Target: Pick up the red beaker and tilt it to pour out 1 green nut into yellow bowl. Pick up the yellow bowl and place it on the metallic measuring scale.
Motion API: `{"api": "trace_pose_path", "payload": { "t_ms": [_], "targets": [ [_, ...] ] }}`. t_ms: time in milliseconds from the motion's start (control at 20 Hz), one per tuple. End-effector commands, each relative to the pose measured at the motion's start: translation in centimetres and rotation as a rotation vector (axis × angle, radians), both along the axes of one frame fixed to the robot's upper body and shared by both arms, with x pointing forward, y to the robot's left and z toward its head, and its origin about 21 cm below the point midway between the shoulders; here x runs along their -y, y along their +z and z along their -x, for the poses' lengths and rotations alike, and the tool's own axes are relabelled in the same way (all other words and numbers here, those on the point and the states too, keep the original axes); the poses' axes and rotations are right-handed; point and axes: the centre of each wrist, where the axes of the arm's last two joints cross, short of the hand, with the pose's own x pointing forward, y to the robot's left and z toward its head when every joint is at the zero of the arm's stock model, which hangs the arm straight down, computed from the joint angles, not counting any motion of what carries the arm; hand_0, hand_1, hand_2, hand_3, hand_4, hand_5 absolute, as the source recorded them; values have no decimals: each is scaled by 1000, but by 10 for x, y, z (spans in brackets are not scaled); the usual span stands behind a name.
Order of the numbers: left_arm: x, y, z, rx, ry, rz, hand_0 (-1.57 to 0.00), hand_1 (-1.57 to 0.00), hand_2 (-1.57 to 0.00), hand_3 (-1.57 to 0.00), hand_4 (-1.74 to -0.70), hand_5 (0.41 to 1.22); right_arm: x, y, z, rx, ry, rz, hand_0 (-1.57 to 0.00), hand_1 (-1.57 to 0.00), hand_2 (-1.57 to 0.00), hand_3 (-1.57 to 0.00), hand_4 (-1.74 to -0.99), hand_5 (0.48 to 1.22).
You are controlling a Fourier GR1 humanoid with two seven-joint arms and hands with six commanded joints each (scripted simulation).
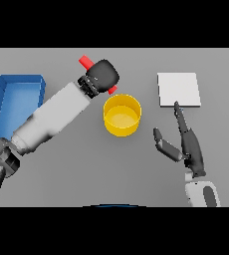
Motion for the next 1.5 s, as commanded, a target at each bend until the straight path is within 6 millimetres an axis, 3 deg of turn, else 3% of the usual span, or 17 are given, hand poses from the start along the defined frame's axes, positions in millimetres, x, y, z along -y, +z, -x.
{"api": "trace_pose_path", "payload": {
  "t_ms": [0, 350, 550, 1050, 1150, 1450],
  "targets": [
    [5, -1, 0, 19, 3, -46, -1571, -1571, -1571, -1571, -1712, 1219, 1, -1, 2, 11, 7, -10, 1, 1, 1, 1, -1064, 690],
    [22, -1, 5, 110, -82, -179, -1571, -1571, -1571, -1571, -1735, 1221, -2, 0, 1, 16, 18, -40, 1, 1, 1, 1, -1063, 699],
    [27, -15, 9, 171, -142, -265, -1571, -1571, -1571, -1571, -1736, 1221, -4, -6, 5, 19, -7, -19, 1, 1, 1, 1, -1065, 684],
    [63, -4, 13, 277, -265, -578, -1571, -1571, -1571, -1571, -1728, 1221, -7, -2, 0, 38, -16, 1, 1, 1, 1, 1, -1047, 681],
    [68, 5, 11, 281, -266, -607, -1571, -1571, -1571, -1571, -1728, 1221, -5, -1, 2, 47, -12, 3, 1, 1, 1, 1, -1035, 685],
    [55, 80, -18, 338, -182, -469, -1571, -1571, -1571, -1571, -1728, 1221, -7, -5, 3, 46, -21, 26, 1, 1, 1, 1, -1023, 682]
  ]
}}
